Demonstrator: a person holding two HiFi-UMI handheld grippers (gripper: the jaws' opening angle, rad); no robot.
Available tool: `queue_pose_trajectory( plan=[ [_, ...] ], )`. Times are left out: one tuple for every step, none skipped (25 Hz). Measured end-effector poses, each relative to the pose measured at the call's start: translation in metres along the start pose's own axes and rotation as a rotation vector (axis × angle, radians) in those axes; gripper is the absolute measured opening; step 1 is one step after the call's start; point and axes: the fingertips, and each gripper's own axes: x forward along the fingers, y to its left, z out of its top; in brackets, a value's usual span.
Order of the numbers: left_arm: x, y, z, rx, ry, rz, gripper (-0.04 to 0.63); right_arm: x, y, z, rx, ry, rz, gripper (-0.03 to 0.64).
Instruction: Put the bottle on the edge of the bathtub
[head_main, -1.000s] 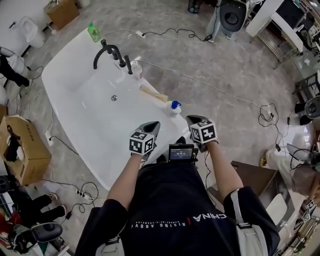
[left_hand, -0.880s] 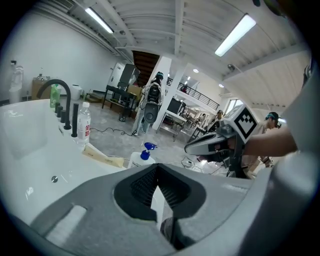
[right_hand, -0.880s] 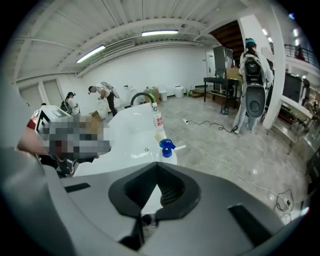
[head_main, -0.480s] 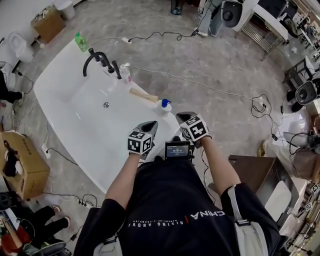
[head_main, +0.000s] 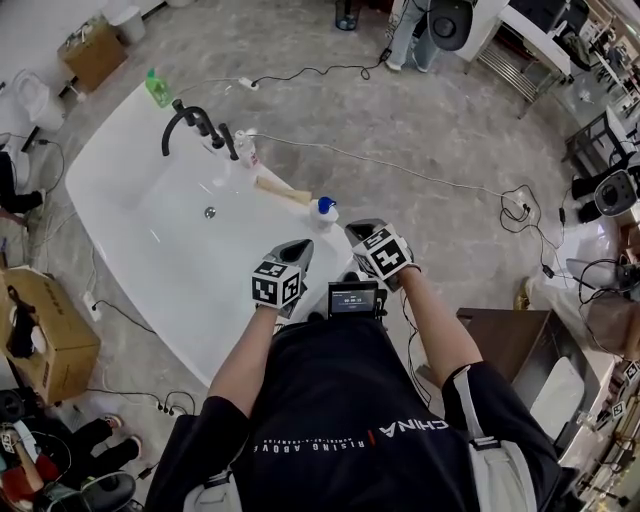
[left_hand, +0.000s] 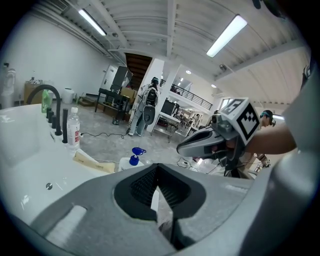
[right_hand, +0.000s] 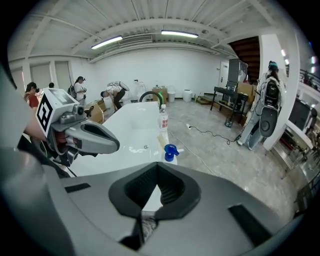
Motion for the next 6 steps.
queue_pose_trajectory(
  plan=[
    [0.0004, 0.0003, 0.0002, 0.0, 0.001, 0.003, 0.009, 0.0008, -0.0007, -0.0014, -0.005, 0.011, 0.002, 0.008],
    [0.001, 0.001, 0.0007, -0.002, 0.001, 0.006, 0.009, 0.002, -0.0016, -0.003, -0.009, 0.022, 0.005, 0.008],
    [0.0018, 0.0018, 0.0012, -0.004, 0.001, 0.01, 0.009, 0.0031, -0.0028, -0.0035, -0.014, 0.029, 0.007, 0.008],
    [0.0025, 0.0028, 0.0018, -0.006, 0.0, 0.014, 0.009, 0.0041, -0.0042, -0.0031, -0.02, 0.033, 0.008, 0.008],
    [0.0032, 0.0038, 0.0025, -0.007, -0.002, 0.019, 0.009, 0.0051, -0.0058, -0.0024, -0.026, 0.035, 0.008, 0.008],
    [0.0038, 0.0049, 0.0032, -0.008, -0.004, 0.024, 0.009, 0.0062, -0.0075, -0.0015, -0.033, 0.036, 0.008, 0.008]
  ],
)
